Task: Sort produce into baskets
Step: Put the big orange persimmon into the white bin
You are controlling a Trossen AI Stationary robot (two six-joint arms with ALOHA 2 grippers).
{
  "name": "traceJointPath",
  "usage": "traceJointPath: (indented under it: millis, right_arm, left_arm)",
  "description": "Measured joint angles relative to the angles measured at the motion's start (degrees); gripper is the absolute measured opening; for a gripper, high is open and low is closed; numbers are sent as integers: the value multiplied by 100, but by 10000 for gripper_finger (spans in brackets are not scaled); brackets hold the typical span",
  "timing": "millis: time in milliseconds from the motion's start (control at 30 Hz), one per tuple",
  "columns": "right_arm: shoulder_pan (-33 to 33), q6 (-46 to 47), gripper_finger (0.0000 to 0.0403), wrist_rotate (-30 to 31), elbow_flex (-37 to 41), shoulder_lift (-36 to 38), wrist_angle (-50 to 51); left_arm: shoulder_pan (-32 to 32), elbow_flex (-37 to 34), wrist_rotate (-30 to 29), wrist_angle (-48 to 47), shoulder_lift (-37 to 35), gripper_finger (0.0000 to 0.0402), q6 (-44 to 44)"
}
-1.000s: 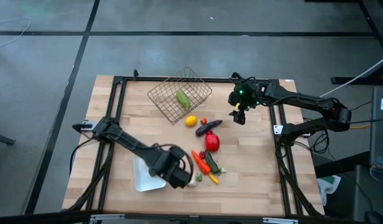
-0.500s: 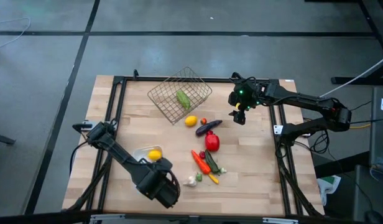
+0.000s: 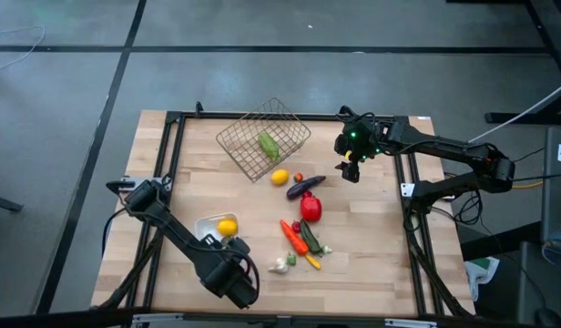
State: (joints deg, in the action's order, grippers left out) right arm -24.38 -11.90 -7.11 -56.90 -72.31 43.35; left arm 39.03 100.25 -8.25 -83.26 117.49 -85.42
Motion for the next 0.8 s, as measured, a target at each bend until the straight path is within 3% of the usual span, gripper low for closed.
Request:
traceJointPath:
  millis: [333, 800]
  right_arm:
    - [-1, 0, 260, 0, 0, 0, -2]
    - [-2, 0, 260, 0, 0, 1, -2]
  left_arm:
    - [0, -254, 48, 15, 2, 290, 182]
    - [23, -254, -240, -27, -333, 290, -376]
